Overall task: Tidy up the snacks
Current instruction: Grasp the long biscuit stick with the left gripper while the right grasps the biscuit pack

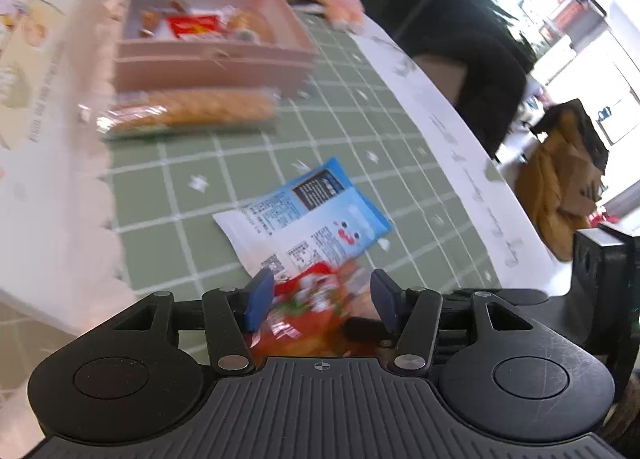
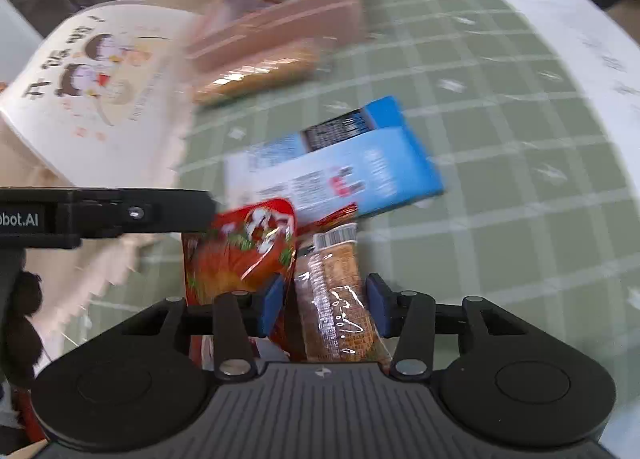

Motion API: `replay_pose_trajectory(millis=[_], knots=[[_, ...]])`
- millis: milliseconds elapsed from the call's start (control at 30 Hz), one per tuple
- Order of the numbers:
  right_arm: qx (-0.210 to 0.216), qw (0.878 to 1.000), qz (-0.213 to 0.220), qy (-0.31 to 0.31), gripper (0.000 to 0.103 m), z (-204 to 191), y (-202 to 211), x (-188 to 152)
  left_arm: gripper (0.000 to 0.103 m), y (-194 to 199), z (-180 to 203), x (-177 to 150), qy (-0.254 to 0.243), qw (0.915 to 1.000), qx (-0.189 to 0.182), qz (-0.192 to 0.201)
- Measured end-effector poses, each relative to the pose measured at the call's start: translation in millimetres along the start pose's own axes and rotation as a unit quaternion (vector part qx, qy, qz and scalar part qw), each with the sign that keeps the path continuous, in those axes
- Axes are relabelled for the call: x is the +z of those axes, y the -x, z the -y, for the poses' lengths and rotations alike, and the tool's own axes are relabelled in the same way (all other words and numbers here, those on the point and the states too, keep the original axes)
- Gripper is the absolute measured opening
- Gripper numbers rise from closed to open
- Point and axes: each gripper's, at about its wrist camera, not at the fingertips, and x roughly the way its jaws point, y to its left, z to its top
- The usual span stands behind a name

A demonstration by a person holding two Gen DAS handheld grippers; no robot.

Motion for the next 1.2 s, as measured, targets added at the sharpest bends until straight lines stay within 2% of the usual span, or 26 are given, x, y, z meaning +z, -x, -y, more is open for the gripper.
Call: replay_pose_trajectory(millis=[100, 167, 233, 300, 367, 433, 500, 600, 700, 833, 900, 967, 1033, 1100, 1200], knots=[[0.010, 1.000, 0.010, 0.013, 0.044, -12.3, -5.9, 10.5, 0.058, 7.5, -8.7, 4.1, 0.002, 0.9998, 0.018, 0.010], [-0.006, 0.999, 0.020, 0.028, 0.044, -14.5, -3.1, 13.1, 0.058, 10.1, -15.0, 11.8, -0.003, 0.9993, 0.029, 0.024], [-0.029, 0.998, 0.026, 0.042, 0.044, -9.9, 1.6, 14.0, 0.058, 9.1, -18.4, 30.5, -0.038, 0.9968, 0.047, 0.053], [-0.041, 0.998, 0.026, 0.042, 0.045, -1.6, 9.5, 12.9, 0.058, -0.3, -19.3, 53.4, -0.104, 0.9875, 0.082, 0.086], [-0.056, 0.997, 0.025, 0.039, 0.045, 6.0, 16.6, 11.3, 0.058, -16.9, -18.9, 76.8, -0.175, 0.9719, 0.121, 0.102], [-0.077, 0.996, 0.028, 0.045, 0.047, 9.9, 25.0, 7.9, 0.054, -36.4, -21.1, 96.8, -0.231, 0.9583, 0.145, 0.084], [-0.095, 0.994, 0.032, 0.050, 0.053, 14.5, 34.2, 1.7, 0.052, -52.4, -25.0, 109.6, -0.261, 0.9517, 0.155, 0.047], [-0.099, 0.994, 0.026, 0.045, 0.056, 22.3, 37.7, -4.4, 0.053, -72.4, -37.2, 114.3, -0.244, 0.9589, 0.144, -0.009], [-0.107, 0.993, 0.022, 0.042, 0.056, 25.4, 34.4, -4.5, 0.059, -85.5, -42.5, 106.5, -0.252, 0.9551, 0.154, -0.025], [-0.100, 0.993, 0.034, 0.043, 0.056, 17.9, 30.7, 7.4, 0.055, -81.8, -40.3, 98.1, -0.243, 0.9574, 0.152, -0.037], [-0.094, 0.993, 0.045, 0.049, 0.058, 9.5, 28.5, 16.1, 0.045, -73.5, -39.5, 91.0, -0.217, 0.9652, 0.136, -0.051], [-0.086, 0.994, 0.053, 0.053, 0.062, 2.2, 24.9, 23.4, 0.039, -62.8, -44.3, 80.7, -0.164, 0.9783, 0.107, -0.069], [-0.078, 0.994, 0.052, 0.061, 0.064, -6.4, 15.0, 29.7, 0.038, -53.7, -49.5, 69.7, -0.112, 0.9864, 0.086, -0.084], [-0.078, 0.994, 0.043, 0.070, 0.064, -14.7, 2.5, 33.2, 0.037, -42.8, -48.5, 51.6, -0.080, 0.9896, 0.080, -0.089], [-0.076, 0.994, 0.023, 0.070, 0.064, -24.5, -19.4, 35.5, 0.037, -30.7, -44.7, 27.7, -0.063, 0.9907, 0.092, -0.079]])
